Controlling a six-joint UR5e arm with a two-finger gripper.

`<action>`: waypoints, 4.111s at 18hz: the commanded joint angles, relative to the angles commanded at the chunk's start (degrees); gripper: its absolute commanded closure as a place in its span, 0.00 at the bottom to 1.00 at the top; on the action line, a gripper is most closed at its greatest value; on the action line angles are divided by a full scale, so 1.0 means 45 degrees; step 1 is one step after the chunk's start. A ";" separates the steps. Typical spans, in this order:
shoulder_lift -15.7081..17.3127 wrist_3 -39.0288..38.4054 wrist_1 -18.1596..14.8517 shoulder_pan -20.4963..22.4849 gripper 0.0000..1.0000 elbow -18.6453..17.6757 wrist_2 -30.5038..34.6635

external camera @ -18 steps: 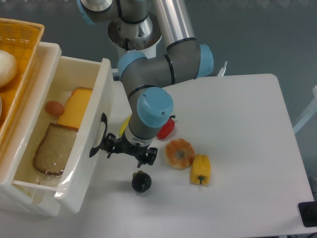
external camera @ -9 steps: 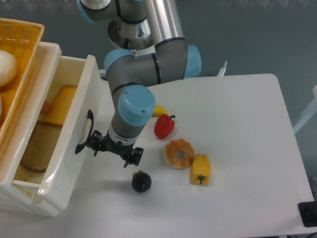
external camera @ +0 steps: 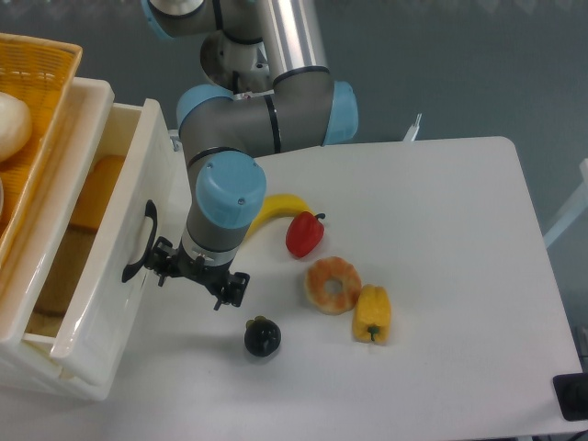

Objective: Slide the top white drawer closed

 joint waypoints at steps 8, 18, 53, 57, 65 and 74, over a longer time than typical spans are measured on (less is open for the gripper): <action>0.0000 0.0000 0.0000 -0.0293 0.00 0.0000 0.0020; 0.0000 -0.0039 0.0000 -0.0624 0.00 -0.0039 0.0020; 0.0428 0.3202 -0.0059 0.0485 0.00 0.0410 0.2383; 0.1092 0.6200 -0.0214 0.1637 0.00 0.0528 0.2402; 0.2420 0.9881 -0.0234 0.3279 0.00 0.0293 0.2422; 0.3261 1.2727 -0.0584 0.5427 0.00 -0.0371 0.3047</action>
